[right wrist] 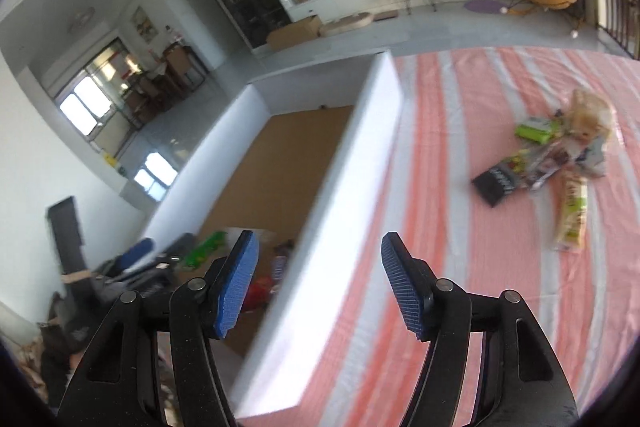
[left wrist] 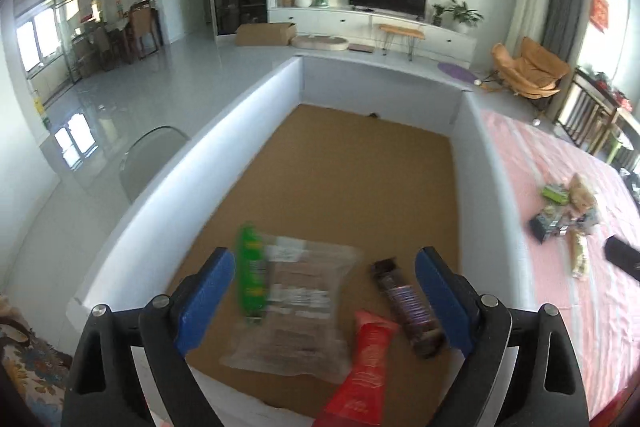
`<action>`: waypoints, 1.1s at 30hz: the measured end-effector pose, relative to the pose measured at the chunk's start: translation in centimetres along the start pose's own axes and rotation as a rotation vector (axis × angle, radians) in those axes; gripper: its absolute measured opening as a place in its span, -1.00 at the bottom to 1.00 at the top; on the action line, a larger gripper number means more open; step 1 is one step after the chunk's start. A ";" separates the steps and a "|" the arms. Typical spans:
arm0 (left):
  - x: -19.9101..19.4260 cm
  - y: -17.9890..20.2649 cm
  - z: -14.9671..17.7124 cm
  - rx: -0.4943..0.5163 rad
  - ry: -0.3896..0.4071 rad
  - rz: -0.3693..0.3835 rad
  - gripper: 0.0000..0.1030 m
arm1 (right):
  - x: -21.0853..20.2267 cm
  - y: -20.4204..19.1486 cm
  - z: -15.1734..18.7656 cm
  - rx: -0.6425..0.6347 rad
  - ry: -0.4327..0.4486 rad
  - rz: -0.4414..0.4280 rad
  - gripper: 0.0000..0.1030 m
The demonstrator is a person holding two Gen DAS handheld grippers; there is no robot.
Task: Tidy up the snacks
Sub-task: 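Bring both grippers back over the remaining snacks on the table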
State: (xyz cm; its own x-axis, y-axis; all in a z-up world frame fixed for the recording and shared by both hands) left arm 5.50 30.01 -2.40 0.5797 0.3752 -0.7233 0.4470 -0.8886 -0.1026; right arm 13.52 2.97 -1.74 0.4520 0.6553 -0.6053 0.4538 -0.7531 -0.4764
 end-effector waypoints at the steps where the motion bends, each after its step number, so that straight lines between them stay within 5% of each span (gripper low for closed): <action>1: -0.5 1.0 -0.1 0.006 0.010 0.028 0.77 | -0.9 1.8 0.3 -0.002 0.019 0.075 0.37; 7: -5.5 8.7 -0.3 0.112 0.075 0.219 0.78 | -6.8 13.9 4.3 0.047 0.088 0.506 0.37; 12: -9.2 17.5 1.4 0.258 0.058 0.391 0.86 | -11.2 21.1 7.9 0.141 0.091 0.708 0.37; 16: -9.5 24.4 4.4 0.368 0.028 0.445 0.86 | -13.3 23.2 9.7 0.169 0.114 0.762 0.37; 20: -7.1 30.2 7.2 0.445 -0.012 0.405 0.86 | -13.4 24.5 10.4 0.207 0.106 0.757 0.37; 33: -0.2 32.3 8.9 0.441 -0.038 0.247 0.86 | -13.6 25.5 11.0 0.273 0.123 0.691 0.58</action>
State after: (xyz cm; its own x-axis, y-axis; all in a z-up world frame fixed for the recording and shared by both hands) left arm 13.77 -1.14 -11.69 0.6030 0.1372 -0.7859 -0.0351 -0.9796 -0.1979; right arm 10.54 -25.81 -12.70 0.6544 0.0182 -0.7559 -0.1634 -0.9727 -0.1648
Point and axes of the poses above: each gripper's, at about its wrist camera, not at the fingertips, and x roughly the way its jaws point, y to its right, z to its underside, the point moved 1 cm from there along x, roughly the way its jaws point, and after that the axes turned 13 degrees about -z, right-handed, at the moved point
